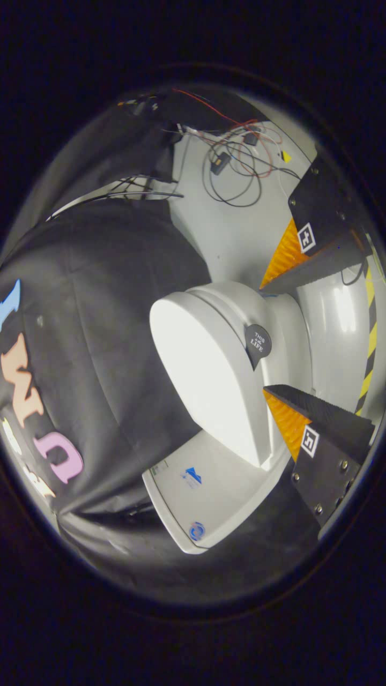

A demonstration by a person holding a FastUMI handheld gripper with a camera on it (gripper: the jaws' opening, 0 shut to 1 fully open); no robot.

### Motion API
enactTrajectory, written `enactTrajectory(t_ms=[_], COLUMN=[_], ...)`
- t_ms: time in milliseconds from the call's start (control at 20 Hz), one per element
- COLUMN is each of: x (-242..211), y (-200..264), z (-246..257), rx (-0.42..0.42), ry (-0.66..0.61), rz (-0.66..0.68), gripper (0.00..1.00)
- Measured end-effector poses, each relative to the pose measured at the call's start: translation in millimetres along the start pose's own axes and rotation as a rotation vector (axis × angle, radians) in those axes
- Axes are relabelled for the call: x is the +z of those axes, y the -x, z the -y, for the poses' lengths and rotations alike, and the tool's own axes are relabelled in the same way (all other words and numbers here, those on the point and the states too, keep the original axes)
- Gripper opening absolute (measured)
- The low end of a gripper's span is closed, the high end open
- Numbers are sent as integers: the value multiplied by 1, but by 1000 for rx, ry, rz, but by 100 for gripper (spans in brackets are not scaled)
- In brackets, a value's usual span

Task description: Open the toilet lid.

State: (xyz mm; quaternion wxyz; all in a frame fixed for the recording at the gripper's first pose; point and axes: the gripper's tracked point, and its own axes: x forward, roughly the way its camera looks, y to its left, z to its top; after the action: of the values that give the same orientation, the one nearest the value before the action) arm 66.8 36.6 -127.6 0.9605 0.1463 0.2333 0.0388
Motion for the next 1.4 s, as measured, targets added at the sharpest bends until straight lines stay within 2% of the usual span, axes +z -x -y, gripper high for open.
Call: enactTrajectory(t_ms=[200, 250, 400, 650, 700, 750, 800, 850, 900, 950, 1000, 1250, 1400], x=[-19, -21, -10, 9, 6, 5, -4, 5, 10, 3, 4, 1, -5], y=[-27, -31, -43, -54, -55, -46, -67, -63, -59, -49, -60, -60, -60], z=[5, 0, -3, -20, -16, 8, -1, 1, 2, 8, 3, -17, -24], rx=[10, 36, 59, 161, 145, 31, 67, 86, 98, 83, 100, 199, 184], ry=[-53, -81, -209, -477, -512, -511, -547, -597, -616, -623, -630, -760, -732], rz=[-67, -76, -44, -14, -22, -32, -24, 11, 12, 14, 7, -45, -63], gripper=[100, 100, 72, 71, 56, 40, 25, 9, 5, 4, 1, 1, 1])
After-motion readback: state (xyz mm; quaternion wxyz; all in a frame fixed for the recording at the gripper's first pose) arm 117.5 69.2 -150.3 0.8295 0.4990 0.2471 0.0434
